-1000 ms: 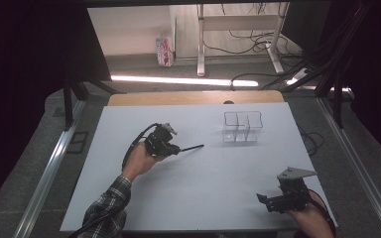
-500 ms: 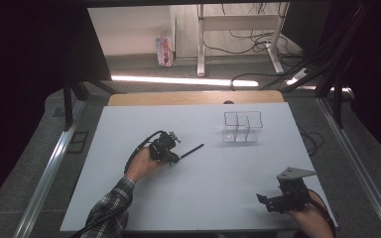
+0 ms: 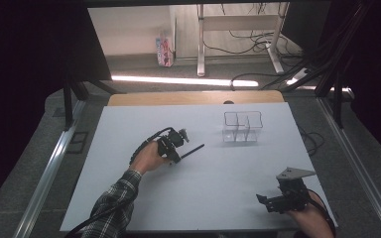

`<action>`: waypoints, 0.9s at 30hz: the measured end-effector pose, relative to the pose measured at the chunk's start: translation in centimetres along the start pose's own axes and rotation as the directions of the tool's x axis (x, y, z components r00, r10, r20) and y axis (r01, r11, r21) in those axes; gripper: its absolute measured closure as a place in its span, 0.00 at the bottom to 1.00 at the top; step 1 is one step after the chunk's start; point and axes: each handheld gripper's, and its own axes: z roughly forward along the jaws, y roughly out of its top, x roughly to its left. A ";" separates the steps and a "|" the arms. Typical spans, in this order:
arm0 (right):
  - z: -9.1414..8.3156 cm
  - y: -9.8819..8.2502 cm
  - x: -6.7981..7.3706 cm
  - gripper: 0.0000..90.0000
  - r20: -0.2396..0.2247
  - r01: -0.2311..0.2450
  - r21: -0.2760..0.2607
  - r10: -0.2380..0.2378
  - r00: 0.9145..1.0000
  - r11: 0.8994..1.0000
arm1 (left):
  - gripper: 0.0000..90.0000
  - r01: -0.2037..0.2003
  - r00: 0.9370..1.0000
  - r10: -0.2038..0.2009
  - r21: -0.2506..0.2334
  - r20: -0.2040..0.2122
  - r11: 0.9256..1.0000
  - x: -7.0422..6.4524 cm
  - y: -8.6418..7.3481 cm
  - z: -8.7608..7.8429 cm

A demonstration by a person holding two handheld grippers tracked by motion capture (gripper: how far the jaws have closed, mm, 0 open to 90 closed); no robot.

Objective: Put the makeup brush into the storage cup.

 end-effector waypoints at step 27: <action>0.0 0.0 0.0 0.01 -0.007 0.003 -0.009 -0.003 1.000 1.000 | 0.94 -0.034 0.999 0.040 -0.384 0.007 0.923 -2.0 -5.0 -5.1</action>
